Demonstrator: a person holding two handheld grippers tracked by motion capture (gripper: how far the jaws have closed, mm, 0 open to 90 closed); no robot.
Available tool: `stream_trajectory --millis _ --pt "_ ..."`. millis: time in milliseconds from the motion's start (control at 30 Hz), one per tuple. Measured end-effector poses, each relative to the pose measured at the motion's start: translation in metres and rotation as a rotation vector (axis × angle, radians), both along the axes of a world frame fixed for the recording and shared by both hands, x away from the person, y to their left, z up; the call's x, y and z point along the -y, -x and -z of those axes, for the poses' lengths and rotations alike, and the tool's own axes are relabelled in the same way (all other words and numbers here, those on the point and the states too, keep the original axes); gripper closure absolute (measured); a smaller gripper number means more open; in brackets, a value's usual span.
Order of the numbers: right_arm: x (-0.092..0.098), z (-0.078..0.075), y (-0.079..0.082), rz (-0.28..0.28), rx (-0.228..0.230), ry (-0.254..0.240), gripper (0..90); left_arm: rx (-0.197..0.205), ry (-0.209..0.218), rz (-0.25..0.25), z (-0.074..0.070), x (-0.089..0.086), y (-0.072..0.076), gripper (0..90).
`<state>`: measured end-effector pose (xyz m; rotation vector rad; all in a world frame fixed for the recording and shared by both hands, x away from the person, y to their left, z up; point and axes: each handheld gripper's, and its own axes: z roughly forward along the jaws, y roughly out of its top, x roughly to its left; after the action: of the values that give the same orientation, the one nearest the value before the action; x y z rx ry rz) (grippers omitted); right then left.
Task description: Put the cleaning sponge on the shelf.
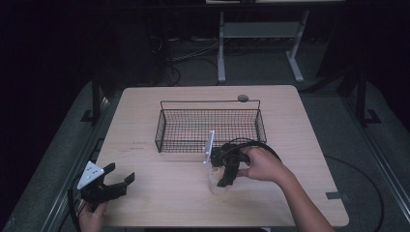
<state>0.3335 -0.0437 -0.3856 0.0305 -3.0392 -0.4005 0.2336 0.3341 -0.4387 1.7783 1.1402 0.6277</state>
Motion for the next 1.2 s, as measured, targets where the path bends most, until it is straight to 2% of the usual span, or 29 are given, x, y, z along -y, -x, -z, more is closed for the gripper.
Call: stream_trajectory --millis 533,1033,1100,1200 --pt "0.007 -0.009 0.000 0.002 -0.015 -0.019 28.5 0.000 -0.003 -0.001 0.000 0.000 0.000 14.0" --pt "0.018 -0.034 -0.008 0.019 -0.003 -0.059 28.5 0.002 -0.001 -0.002 0.000 0.001 0.001 14.0" --pt "0.020 -0.038 -0.011 0.023 -0.021 -0.077 28.4 0.002 -0.002 -0.001 0.000 0.001 0.001 13.9" --pt "0.021 -0.039 -0.014 0.026 -0.019 -0.075 28.5 0.000 0.000 -0.002 0.000 0.001 0.001 13.9"
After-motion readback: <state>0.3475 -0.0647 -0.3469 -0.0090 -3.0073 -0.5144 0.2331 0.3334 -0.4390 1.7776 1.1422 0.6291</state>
